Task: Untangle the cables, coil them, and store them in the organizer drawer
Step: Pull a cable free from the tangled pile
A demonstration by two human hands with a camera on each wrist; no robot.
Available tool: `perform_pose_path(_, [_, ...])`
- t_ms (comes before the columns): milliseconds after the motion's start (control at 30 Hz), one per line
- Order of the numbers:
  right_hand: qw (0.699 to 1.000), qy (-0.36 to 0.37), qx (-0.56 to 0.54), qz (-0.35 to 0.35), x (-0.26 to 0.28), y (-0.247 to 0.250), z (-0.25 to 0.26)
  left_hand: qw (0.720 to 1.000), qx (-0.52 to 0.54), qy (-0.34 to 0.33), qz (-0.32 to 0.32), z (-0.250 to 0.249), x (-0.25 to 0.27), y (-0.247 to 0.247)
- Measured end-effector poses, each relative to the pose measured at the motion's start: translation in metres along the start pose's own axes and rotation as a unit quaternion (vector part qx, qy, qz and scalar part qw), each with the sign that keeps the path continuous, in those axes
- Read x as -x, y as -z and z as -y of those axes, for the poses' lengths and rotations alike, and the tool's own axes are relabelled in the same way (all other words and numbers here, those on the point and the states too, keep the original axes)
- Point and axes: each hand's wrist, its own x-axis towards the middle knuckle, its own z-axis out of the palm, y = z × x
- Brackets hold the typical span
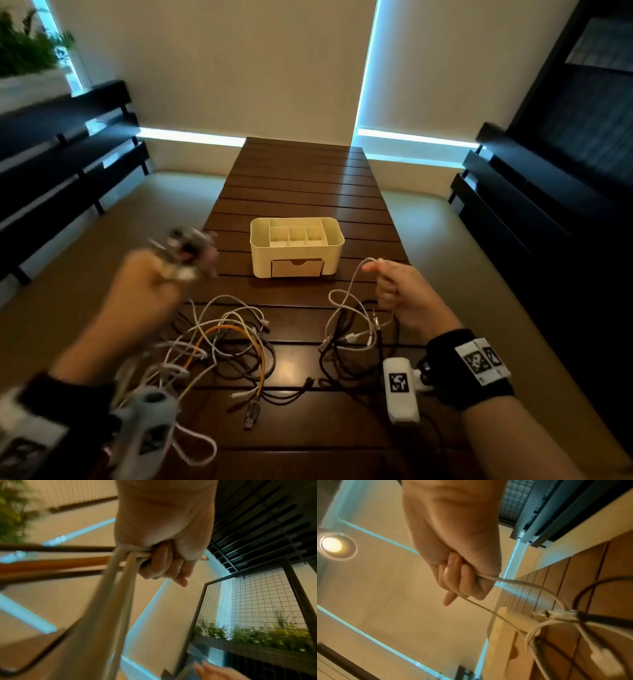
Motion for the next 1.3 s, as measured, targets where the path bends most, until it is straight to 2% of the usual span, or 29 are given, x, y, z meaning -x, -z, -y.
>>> perform_pose_path(67, [0.995, -0.037, -0.081, 0.04, 0.003, -0.002, 0.014, 0.994, 0.069, 0.068, 0.042, 0.002, 0.006, -0.028])
perform_pose_path(133, [0.982, -0.081, -0.162, 0.061, 0.006, -0.003, 0.027, 0.99, 0.073, 0.075, 0.094, 0.004, 0.015, -0.062])
perform_pose_path(233, [0.958, -0.11, -0.246, 0.101, 0.014, -0.004, 0.042, 0.989, 0.074, 0.091, 0.089, 0.025, 0.01, -0.083])
perform_pose_path(367, [0.915, -0.101, -0.341, 0.192, 0.024, -0.008, 0.05, 0.989, 0.071, 0.091, 0.091, 0.026, 0.01, -0.101])
perform_pose_path(433, [0.893, -0.075, -0.409, 0.175, 0.027, -0.015, 0.055, 0.989, 0.061, 0.082, 0.107, 0.031, 0.009, -0.107])
perform_pose_path(533, [0.86, -0.038, -0.503, 0.077, 0.025, -0.026, 0.055, 0.988, 0.042, 0.058, 0.139, 0.034, 0.013, -0.119])
perform_pose_path(600, [0.847, -0.03, -0.526, 0.071, 0.025, -0.034, 0.053, 0.985, 0.038, 0.049, 0.161, 0.033, 0.014, -0.127])
perform_pose_path(700, [0.853, -0.035, -0.515, 0.082, 0.029, -0.047, 0.049, 0.982, 0.058, 0.074, 0.165, 0.032, 0.012, -0.136])
perform_pose_path(800, [0.85, -0.031, -0.516, 0.099, 0.031, -0.053, 0.044, 0.963, 0.158, 0.154, 0.157, 0.023, 0.009, -0.136])
perform_pose_path(900, [0.833, -0.042, -0.535, 0.133, 0.029, -0.058, 0.038, 0.937, 0.188, 0.214, 0.201, 0.012, 0.005, -0.134])
perform_pose_path(1033, [0.834, -0.052, -0.524, 0.168, 0.028, -0.063, 0.028, 0.911, 0.219, 0.255, 0.241, 0.009, 0.001, -0.132])
perform_pose_path(1200, [0.845, -0.06, -0.499, 0.181, 0.034, -0.059, 0.018, 0.881, 0.339, 0.285, 0.166, 0.011, -0.007, -0.13])
perform_pose_path(1300, [0.891, -0.084, -0.437, 0.09, 0.039, -0.05, -0.001, 0.851, 0.423, 0.282, 0.131, 0.006, -0.018, -0.118])
